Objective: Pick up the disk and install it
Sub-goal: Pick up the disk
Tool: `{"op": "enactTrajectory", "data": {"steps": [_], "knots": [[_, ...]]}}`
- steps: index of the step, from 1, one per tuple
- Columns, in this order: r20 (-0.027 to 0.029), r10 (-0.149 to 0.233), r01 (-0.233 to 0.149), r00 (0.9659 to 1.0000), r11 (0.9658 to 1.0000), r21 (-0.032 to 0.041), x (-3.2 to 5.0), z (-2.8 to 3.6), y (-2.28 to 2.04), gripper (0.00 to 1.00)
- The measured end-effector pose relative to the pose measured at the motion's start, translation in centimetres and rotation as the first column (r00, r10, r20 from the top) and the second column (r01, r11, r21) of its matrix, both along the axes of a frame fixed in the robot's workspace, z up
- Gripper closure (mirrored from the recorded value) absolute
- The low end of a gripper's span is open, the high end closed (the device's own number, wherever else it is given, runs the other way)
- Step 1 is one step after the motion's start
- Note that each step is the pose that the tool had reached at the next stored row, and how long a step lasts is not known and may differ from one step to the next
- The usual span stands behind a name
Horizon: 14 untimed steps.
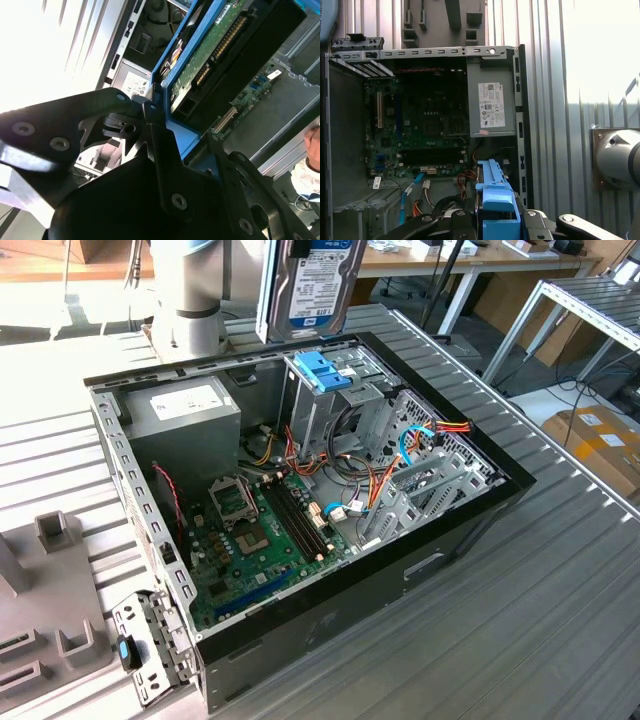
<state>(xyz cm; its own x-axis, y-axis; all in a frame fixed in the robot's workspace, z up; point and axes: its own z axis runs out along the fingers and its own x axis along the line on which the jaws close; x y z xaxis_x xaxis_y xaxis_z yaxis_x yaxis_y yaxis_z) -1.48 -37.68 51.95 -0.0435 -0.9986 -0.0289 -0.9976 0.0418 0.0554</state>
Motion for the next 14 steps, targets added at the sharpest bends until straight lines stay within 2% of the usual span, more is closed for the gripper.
{"op": "enactTrajectory", "data": {"steps": [14], "knots": [[0.0, 0.0, 0.0, 1.0, 1.0, -0.0001, 1.44, 0.0, 0.0, 0.63]]}}
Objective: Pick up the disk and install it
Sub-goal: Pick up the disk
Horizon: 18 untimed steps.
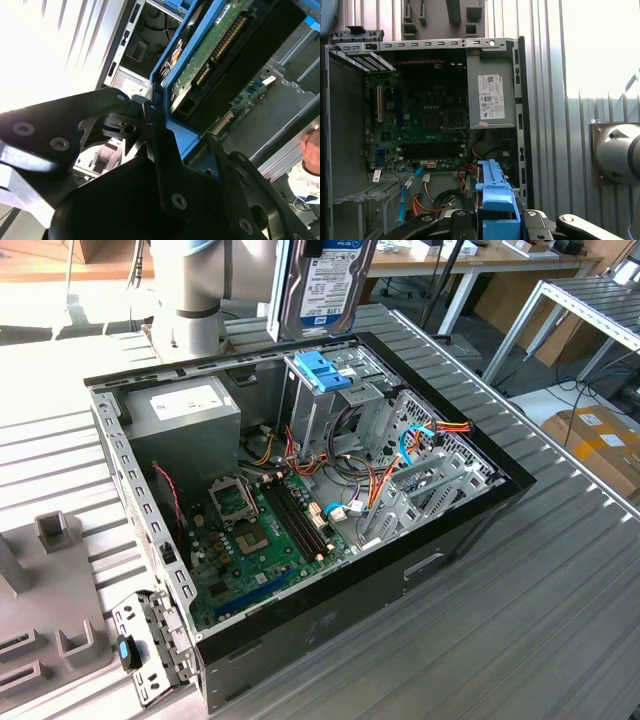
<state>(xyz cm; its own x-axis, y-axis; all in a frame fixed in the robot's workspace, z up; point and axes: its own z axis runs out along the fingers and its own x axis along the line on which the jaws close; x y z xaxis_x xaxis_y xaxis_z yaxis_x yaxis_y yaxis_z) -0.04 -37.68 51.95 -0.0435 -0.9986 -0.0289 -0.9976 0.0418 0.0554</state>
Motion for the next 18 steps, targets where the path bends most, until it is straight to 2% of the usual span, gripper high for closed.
{"op": "enactTrajectory", "data": {"steps": [18], "knots": [[0.0, 0.0, 0.0, 1.0, 1.0, 0.0001, 2.09, 0.0, 0.0, 0.63]]}}
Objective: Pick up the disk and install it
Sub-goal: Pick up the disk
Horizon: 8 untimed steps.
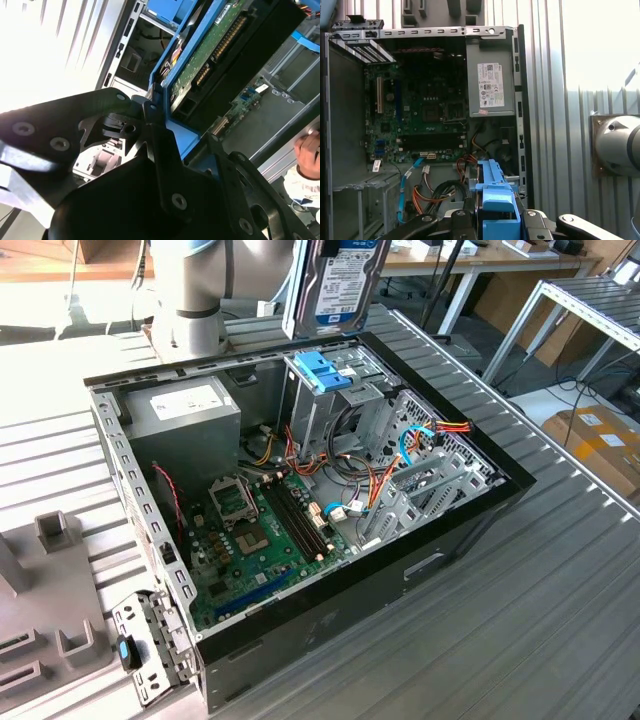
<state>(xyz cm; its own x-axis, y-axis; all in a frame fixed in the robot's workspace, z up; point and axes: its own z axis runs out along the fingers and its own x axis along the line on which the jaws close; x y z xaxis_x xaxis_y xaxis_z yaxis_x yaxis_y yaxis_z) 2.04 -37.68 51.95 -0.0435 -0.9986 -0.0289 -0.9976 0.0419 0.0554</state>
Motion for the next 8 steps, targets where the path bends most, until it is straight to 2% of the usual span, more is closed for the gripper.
{"op": "enactTrajectory", "data": {"steps": [6, 7, 8], "knots": [[0.0, 0.0, 0.0, 1.0, 1.0, 0.0, 0.62, 0.0, 0.0, 0.63], [0.0, 0.0, 0.0, 1.0, 1.0, 0.0, 0.99, 0.0, 0.0, 0.63], [0.0, 0.0, 0.0, 1.0, 1.0, 0.0, 2.0, 0.0, 0.0, 0.63]]}}
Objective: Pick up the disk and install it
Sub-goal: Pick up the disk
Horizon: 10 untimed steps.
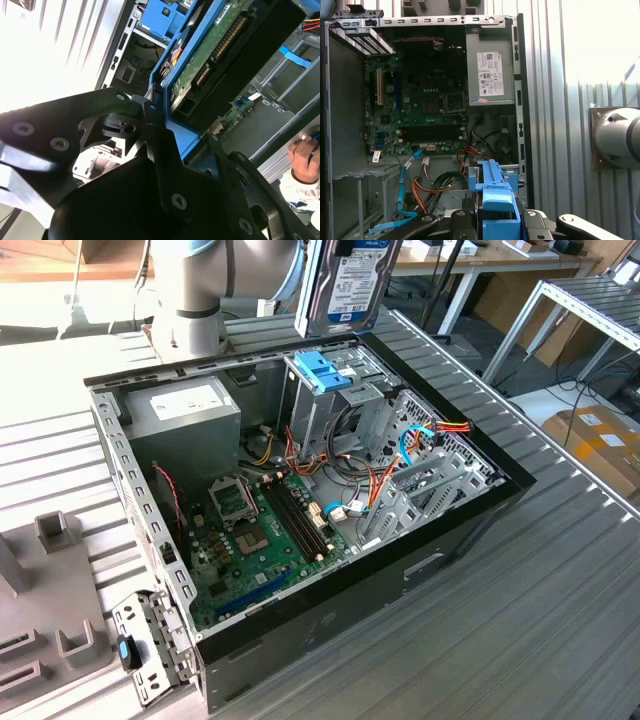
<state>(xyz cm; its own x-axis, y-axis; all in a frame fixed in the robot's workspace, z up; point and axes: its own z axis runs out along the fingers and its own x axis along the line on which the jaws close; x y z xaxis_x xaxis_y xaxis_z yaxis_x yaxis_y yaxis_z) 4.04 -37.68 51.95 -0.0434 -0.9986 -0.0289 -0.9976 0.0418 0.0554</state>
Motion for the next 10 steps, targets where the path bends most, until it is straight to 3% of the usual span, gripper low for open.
{"op": "enactTrajectory", "data": {"steps": [1, 2, 10], "knots": [[0.0, 0.0, 0.0, 1.0, 1.0, 0.0, 0.81, 0.0, 0.0, 0.63], [0.0, 0.0, 0.0, 1.0, 1.0, 0.0001, 0.99, 0.0, 0.0, 0.63], [0.0, 0.0, 0.0, 1.0, 1.0, 0.0, 1.7, 0.0, 0.0, 0.63]]}}
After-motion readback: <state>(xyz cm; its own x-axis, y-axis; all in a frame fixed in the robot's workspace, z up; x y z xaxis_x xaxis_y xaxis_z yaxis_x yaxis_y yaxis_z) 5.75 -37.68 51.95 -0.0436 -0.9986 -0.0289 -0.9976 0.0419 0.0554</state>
